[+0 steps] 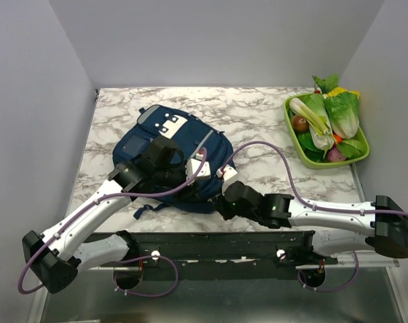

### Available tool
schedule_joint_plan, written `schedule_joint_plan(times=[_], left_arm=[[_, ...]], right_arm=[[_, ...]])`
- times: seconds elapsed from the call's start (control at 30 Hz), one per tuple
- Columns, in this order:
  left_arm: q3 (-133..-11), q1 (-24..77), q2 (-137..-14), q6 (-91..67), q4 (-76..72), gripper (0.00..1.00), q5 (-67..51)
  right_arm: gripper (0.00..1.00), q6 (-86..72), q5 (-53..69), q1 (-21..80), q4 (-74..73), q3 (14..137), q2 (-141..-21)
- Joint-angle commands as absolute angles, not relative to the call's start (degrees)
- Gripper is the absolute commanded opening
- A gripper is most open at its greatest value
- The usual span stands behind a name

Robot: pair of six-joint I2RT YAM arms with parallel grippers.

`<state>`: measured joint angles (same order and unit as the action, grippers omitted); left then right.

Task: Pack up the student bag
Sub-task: Zip the student bag at the center of the board.

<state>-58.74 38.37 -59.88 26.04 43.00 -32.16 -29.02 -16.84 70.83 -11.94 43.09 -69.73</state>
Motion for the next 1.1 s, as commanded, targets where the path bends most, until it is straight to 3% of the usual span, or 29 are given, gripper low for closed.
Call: schedule_joint_plan(times=[0.0,0.23,0.53,0.77,0.93,1.07], left_arm=[[-56.3,43.4,-60.6,27.6,42.3,0.61,-30.0],[-53.9,46.1,-64.9,27.3,31.7,0.6,-13.7],[-53.1,46.8,-66.9,23.3,27.0,0.59,-8.0],[-47.3,49.1,-67.2,23.3,24.5,0.43,-5.5],[-46.1,50.3,-67.8,22.6,23.8,0.45,-4.0],[-48.8,50.4,-69.9,20.8,25.5,0.54,-6.1]], right_arm=[[0.01,-31.6,-18.9,71.1,-8.8,41.7,-67.5],[0.01,-32.4,-16.9,71.1,-8.3,39.9,-66.4],[0.01,-32.8,-15.5,71.1,-7.6,38.5,-66.1],[0.01,-32.1,-15.6,71.0,-7.5,39.6,-66.2],[0.01,-32.7,-15.2,71.0,-7.6,40.1,-66.7],[0.01,-32.5,-14.9,71.0,-7.6,40.8,-67.3]])
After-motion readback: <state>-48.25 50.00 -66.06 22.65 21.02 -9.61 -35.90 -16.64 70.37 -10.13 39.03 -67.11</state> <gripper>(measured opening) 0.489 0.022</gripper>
